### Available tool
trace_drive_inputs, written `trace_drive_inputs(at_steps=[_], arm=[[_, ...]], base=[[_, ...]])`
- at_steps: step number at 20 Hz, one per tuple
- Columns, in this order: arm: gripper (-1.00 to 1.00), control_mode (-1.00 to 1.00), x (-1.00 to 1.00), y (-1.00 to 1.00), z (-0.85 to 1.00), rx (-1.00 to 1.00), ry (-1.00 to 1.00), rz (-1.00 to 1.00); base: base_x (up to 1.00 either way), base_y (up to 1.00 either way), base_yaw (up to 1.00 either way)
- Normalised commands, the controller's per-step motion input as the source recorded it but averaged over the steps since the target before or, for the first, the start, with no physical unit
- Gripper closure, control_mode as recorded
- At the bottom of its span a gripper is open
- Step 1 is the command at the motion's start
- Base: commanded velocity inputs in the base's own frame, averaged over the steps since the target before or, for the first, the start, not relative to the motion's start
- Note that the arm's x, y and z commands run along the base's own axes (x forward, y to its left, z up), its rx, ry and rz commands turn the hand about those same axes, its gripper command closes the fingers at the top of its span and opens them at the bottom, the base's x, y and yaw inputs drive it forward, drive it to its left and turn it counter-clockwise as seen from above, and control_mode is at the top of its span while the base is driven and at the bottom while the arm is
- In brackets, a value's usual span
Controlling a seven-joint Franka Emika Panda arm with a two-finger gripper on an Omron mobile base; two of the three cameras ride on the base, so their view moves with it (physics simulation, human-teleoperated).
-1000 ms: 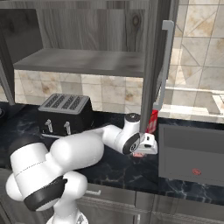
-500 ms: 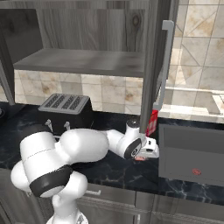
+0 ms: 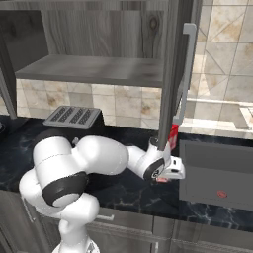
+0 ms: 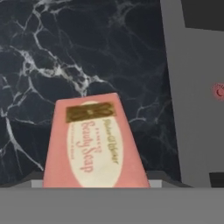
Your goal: Open the cabinet. Pick the bar soap and place it next to the sink. Then close the cabinet.
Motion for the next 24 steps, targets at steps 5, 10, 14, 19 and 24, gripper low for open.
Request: trace_drive_inputs(at_steps=[5,10,14,19,24], arm=[[1.00,-1.00,0.03,0.00,-0.17,0.00,0.00,0.00],[1.00,-1.00,0.00,0.00,-0.29,0.00,0.00,0.00],[1.00,-1.00,0.00,0.00,-0.28,0.00,0.00,0.00],[1.00,-1.00,0.00,0.00,-0.20,0.00,0.00,0.00],[-1.00,-1.00,0.00,0.00,0.00,0.00,0.00,0.00]], base=[[0.00,0.00,0.00],[0.00,0.00,0.00],[0.00,0.00,0.00],[0.00,0.00,0.00],[0.00,0.00,0.00]])
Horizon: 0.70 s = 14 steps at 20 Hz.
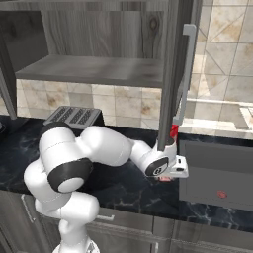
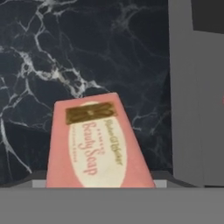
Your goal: Open the cabinet. Pick the bar soap and place it next to the sink. Then close the cabinet.
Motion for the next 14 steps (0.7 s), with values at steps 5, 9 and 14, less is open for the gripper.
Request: trace_drive_inputs(at_steps=[5,9,14], arm=[[-1.00,-1.00,0.00,0.00,0.00,0.00,0.00,0.00],[-1.00,-1.00,0.00,0.00,0.00,0.00,0.00,0.00],[-1.00,-1.00,-0.01,0.00,0.00,0.00,0.00,0.00]], base=[[0.00,0.00,0.00],[0.00,0.00,0.00],[0.00,0.00,0.00]])
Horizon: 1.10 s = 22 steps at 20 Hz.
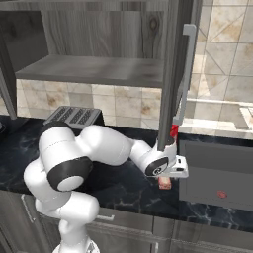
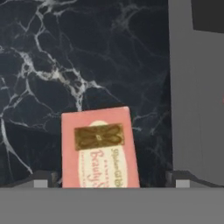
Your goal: Open the cabinet. Pick the bar soap and place it next to the sink. Then close the cabinet.
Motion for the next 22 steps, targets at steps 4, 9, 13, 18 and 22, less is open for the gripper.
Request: trace_drive_inputs(at_steps=[4,9,13,18,22], arm=[[-1.00,-1.00,-0.18,0.02,0.00,0.00,0.00,0.00],[-1.00,-1.00,-0.45,0.06,0.31,0.00,0.00,0.00],[-1.00,-1.00,-0.35,0.27,0.54,0.02,0.00,0.00],[-1.00,-1.00,-0.13,0.44,0.50,0.01,0.00,0.00],[-1.00,-1.00,-0.18,0.49,0.53,0.01,0.00,0.00]], base=[[0.00,0.00,0.00],[0.00,0.00,0.00],[0.00,0.00,0.00],[0.00,0.00,0.00],[0.00,0.00,0.00]])
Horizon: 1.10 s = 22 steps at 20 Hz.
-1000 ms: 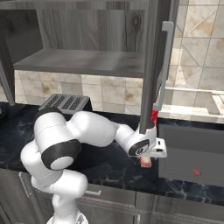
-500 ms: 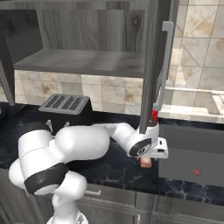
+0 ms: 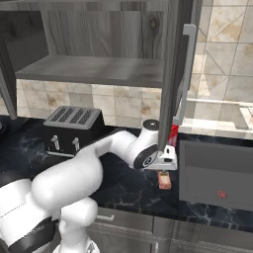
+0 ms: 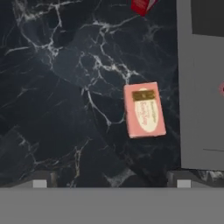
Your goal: Open the cabinet. Pick the bar soap and place it next to the sink. Then close the cabinet.
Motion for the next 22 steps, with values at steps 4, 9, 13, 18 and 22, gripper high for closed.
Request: trace_drive_inputs(at_steps=[4,9,13,18,22], arm=[[-1.00,-1.00,-0.19,0.51,0.58,0.04,0.00,0.00],[-1.00,-1.00,-0.38,0.36,0.56,0.09,-0.01,0.00],[-1.00,-1.00,-0.63,0.39,0.64,0.08,-0.06,0.00],[-1.00,-1.00,-0.38,0.36,0.55,0.07,-0.09,-0.01],[-1.00,-1.00,0.00,0.29,0.13,0.02,-0.09,-0.06]], base=[[0.00,0.00,0.00],[0.00,0.00,0.00],[0.00,0.00,0.00],[0.00,0.00,0.00],[0.00,0.00,0.00]])
